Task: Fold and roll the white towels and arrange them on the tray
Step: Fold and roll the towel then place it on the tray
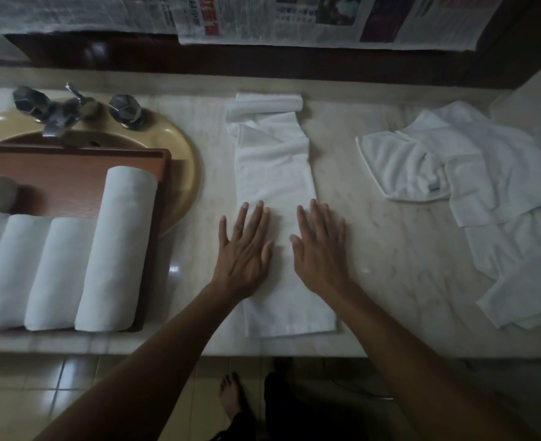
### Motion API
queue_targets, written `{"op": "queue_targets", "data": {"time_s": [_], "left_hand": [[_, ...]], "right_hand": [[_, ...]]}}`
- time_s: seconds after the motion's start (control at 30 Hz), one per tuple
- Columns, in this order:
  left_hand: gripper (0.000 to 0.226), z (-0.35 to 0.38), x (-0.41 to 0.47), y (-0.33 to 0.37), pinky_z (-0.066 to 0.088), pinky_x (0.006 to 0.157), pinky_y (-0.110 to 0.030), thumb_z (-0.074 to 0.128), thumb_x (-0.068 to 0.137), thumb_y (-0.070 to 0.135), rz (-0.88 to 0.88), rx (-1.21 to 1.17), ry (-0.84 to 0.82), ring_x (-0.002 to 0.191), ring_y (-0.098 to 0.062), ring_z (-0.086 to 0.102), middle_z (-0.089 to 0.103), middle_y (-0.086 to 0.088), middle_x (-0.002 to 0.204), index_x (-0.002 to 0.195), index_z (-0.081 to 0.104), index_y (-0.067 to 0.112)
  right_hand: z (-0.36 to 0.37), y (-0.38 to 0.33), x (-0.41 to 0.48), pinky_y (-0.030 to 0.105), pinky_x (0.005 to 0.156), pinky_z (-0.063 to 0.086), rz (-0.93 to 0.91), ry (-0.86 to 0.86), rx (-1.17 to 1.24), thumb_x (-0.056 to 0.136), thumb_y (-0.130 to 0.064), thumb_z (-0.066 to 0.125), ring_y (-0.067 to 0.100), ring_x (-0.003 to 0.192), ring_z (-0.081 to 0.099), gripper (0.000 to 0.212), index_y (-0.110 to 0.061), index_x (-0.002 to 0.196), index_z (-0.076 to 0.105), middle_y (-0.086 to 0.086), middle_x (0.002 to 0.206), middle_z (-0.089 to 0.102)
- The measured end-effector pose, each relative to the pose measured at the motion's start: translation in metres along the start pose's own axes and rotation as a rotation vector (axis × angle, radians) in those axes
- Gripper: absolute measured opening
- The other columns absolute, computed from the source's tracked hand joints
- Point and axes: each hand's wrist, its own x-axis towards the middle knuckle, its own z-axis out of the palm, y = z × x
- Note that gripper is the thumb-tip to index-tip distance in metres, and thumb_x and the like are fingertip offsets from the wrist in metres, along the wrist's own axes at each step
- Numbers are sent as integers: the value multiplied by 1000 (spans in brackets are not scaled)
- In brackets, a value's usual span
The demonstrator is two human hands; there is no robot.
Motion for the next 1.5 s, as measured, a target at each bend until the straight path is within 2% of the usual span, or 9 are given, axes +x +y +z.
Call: {"op": "queue_targets", "data": {"time_s": [0.17,0.27,0.6,0.7,0.77,0.9,1.13,1.33,1.5], "left_hand": [[69,12,-11,3,0,125,-60,9,106,55,48,32,-61,158,-20,-16,-12,-1,172,165,1,21],[73,3,-22,-6,-4,125,-59,11,105,61,13,44,-46,158,-20,-16,-14,-2,172,165,-3,22],[69,8,-118,16,2,127,-58,24,108,55,67,-41,-96,158,-20,-12,-12,-2,172,165,2,22],[69,0,-141,14,10,128,-50,33,107,55,116,-79,-59,159,-21,2,8,-6,172,164,17,20],[61,-2,-160,16,33,120,-49,49,104,50,213,-125,-66,152,-25,29,35,-6,162,156,37,19],[40,2,-181,2,52,87,-36,71,93,20,385,-166,2,111,-22,55,54,-2,126,131,59,18],[50,-10,-190,-22,50,65,-31,76,73,-13,417,-140,45,90,-21,57,59,-4,105,116,69,12],[34,-19,-197,-34,52,64,-36,73,78,-9,335,-171,14,84,-23,61,65,-1,91,103,72,14],[18,-39,-195,-25,54,68,-31,73,92,14,84,-302,2,82,-13,66,72,7,96,109,69,21]], "right_hand": [[3,-6,-40,63,123,11,-35,-90,-40,107,-49,19,27,159,2,65,-20,165,14,7,173,5],[-5,2,-53,63,124,12,71,-70,23,107,-48,22,28,159,3,66,-18,165,14,8,173,6],[-1,-25,-127,61,125,14,-18,-107,135,108,-46,26,25,160,0,63,-20,164,20,7,173,6],[-8,-28,-151,54,127,7,-69,-121,161,108,-47,25,22,159,-5,62,-24,165,16,2,173,1],[-9,-26,-172,53,127,7,-109,-128,182,107,-44,33,23,159,-5,62,-25,165,18,2,173,0],[-5,-21,-206,54,124,18,-189,-104,190,102,-36,50,29,159,6,68,-14,162,27,9,172,10],[-7,-26,-199,50,115,42,-248,-54,296,90,3,49,34,149,38,54,-4,144,56,16,158,43],[-15,-18,-194,40,104,50,-187,8,435,94,-22,46,21,124,60,37,-14,108,79,4,130,69],[-34,-16,-183,32,98,48,-151,-102,370,99,-22,62,19,109,55,23,-15,114,78,0,117,65]]}}
